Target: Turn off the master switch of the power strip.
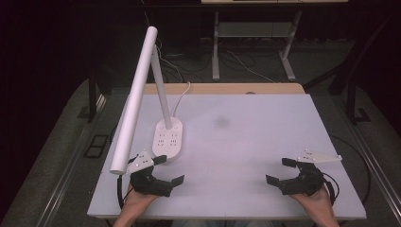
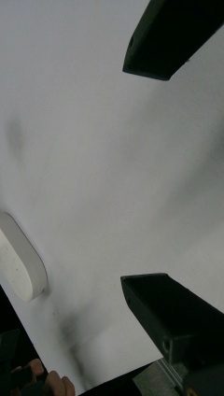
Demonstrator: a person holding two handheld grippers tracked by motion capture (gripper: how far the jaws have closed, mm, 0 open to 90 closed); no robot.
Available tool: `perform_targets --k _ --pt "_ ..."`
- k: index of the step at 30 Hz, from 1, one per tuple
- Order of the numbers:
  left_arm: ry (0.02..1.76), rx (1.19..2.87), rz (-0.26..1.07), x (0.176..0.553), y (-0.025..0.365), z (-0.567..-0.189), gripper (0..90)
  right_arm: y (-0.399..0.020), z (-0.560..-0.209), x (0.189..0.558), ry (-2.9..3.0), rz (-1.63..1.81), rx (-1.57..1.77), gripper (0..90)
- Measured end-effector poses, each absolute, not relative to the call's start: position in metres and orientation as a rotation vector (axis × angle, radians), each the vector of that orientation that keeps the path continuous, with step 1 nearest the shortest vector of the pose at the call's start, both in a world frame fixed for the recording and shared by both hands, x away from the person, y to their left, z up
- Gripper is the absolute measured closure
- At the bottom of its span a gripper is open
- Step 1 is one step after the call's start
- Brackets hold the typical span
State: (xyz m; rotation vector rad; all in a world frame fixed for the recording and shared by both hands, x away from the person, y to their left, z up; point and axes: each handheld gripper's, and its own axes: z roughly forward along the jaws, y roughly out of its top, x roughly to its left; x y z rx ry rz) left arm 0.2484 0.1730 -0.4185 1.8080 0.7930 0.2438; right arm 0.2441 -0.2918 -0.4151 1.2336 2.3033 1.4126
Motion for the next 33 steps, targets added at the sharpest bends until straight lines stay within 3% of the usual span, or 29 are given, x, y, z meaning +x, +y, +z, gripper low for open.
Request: perform_targets --k 33 --pt "0.759 1.895 0.227 0.248 0.169 -0.405 0.0 -0.29 -0.415 0.239 2.312 1.382 1.216 0.3"
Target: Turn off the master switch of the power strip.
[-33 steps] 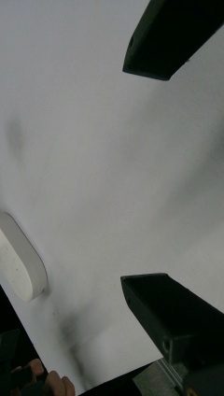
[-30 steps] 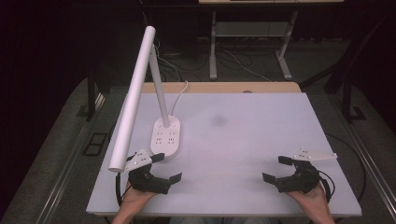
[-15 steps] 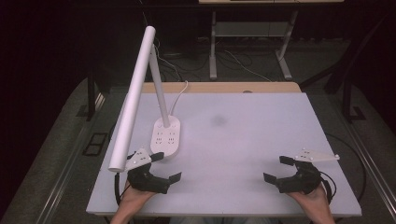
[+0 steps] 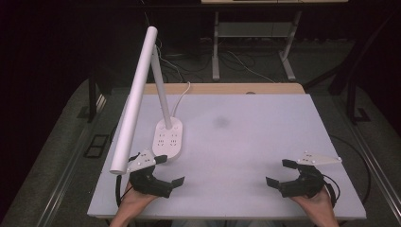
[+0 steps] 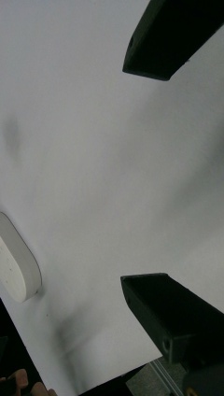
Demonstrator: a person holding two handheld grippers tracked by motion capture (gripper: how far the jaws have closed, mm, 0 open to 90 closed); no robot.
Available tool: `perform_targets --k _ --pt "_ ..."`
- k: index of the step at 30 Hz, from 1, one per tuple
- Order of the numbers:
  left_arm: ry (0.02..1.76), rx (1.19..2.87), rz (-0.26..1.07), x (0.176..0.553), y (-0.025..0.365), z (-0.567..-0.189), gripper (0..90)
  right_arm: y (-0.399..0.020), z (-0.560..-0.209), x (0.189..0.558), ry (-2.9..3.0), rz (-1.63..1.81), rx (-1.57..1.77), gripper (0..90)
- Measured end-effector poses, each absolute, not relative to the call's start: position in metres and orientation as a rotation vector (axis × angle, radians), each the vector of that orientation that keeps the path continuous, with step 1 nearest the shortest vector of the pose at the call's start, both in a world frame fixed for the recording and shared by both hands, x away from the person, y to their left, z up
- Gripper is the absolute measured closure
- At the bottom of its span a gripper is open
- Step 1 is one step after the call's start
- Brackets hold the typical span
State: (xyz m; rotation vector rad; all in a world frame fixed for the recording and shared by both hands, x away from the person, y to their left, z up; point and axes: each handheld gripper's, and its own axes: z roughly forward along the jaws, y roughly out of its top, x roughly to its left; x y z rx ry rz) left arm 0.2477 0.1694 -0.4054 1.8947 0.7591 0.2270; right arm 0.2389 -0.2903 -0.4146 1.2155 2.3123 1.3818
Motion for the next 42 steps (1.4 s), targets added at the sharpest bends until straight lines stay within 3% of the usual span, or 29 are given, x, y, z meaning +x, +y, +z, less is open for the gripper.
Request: perform_targets --k 42 --pt "0.848 1.99 0.165 0.277 0.195 -0.388 0.0 -0.295 -0.417 0.239 2.303 1.346 1.245 0.2"
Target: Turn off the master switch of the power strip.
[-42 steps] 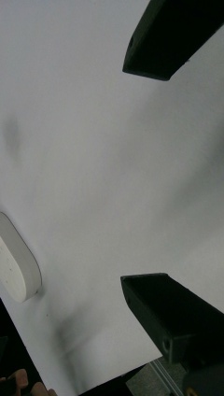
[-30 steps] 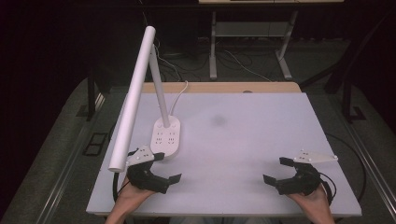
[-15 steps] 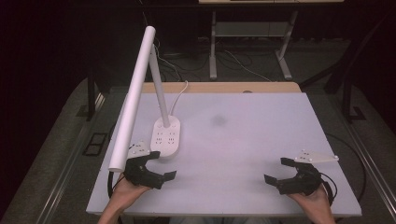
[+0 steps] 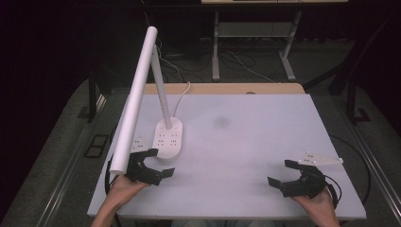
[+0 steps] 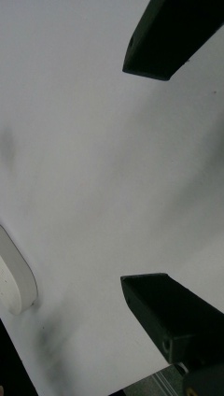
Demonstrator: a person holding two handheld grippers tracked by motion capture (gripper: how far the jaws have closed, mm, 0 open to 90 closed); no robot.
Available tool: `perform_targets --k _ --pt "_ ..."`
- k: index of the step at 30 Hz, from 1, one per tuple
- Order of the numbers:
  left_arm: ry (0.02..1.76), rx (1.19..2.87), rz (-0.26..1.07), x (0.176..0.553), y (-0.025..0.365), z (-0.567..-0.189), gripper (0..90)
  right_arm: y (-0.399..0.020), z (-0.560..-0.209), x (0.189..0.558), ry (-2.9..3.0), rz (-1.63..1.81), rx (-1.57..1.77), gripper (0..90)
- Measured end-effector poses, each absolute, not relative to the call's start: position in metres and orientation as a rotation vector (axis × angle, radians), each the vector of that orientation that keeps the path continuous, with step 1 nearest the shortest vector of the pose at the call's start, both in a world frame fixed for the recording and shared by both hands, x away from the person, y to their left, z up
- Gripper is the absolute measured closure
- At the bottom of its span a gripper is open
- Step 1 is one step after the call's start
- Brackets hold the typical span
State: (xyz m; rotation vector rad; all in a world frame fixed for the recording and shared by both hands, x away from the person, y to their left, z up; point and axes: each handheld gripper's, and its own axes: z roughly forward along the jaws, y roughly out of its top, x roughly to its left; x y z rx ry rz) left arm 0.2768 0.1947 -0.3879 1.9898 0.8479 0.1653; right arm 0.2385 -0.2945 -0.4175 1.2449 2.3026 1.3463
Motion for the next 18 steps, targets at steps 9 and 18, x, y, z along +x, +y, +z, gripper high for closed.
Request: perform_targets --k 9,18 --pt "0.863 1.989 0.161 0.285 0.2 -0.383 0.0 -0.294 -0.418 0.238 2.308 1.346 1.241 0.2" --pt "0.879 1.99 0.156 0.3 0.205 -0.379 0.0 -0.294 -0.418 0.239 2.312 1.344 1.245 0.2"
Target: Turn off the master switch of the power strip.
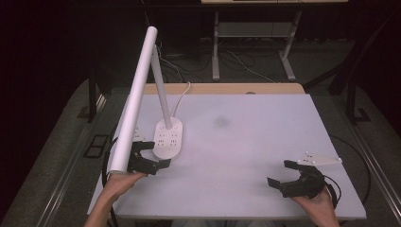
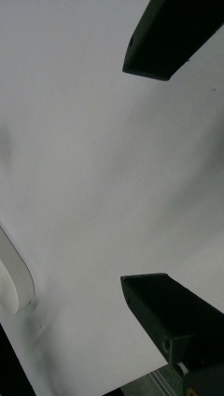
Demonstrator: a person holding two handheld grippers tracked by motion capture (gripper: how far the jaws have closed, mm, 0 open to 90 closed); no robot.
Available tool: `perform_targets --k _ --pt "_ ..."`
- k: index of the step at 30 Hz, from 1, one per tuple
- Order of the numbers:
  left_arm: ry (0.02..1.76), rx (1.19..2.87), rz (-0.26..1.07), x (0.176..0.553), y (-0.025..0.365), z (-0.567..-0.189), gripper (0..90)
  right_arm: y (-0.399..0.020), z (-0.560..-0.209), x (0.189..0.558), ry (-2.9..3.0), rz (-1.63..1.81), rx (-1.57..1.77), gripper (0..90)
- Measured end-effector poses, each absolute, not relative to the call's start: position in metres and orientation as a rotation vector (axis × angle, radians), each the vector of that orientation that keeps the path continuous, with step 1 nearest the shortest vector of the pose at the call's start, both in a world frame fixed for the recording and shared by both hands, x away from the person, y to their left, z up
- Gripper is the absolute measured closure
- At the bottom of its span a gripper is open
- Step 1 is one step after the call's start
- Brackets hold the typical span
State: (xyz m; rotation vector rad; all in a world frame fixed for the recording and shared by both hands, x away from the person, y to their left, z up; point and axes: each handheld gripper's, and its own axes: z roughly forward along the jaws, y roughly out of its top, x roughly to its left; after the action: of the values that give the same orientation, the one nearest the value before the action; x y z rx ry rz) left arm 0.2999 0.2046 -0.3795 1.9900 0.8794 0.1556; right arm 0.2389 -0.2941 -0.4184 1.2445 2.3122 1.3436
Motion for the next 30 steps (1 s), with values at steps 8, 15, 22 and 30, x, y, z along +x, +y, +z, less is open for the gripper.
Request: perform_targets --k 8,15,22,30 --pt "0.899 1.996 0.16 0.311 0.209 -0.374 0.0 -0.294 -0.418 0.239 2.312 1.343 1.239 0.2" --pt "0.906 2.009 0.161 0.322 0.212 -0.369 0.0 -0.295 -0.419 0.239 2.307 1.344 1.244 0.2" --pt "0.915 2.02 0.165 0.332 0.216 -0.366 0.0 -0.293 -0.418 0.238 2.315 1.343 1.23 0.2" --pt "0.936 2.018 0.173 0.344 0.221 -0.361 0.0 -0.294 -0.419 0.238 2.311 1.343 1.23 0.2"
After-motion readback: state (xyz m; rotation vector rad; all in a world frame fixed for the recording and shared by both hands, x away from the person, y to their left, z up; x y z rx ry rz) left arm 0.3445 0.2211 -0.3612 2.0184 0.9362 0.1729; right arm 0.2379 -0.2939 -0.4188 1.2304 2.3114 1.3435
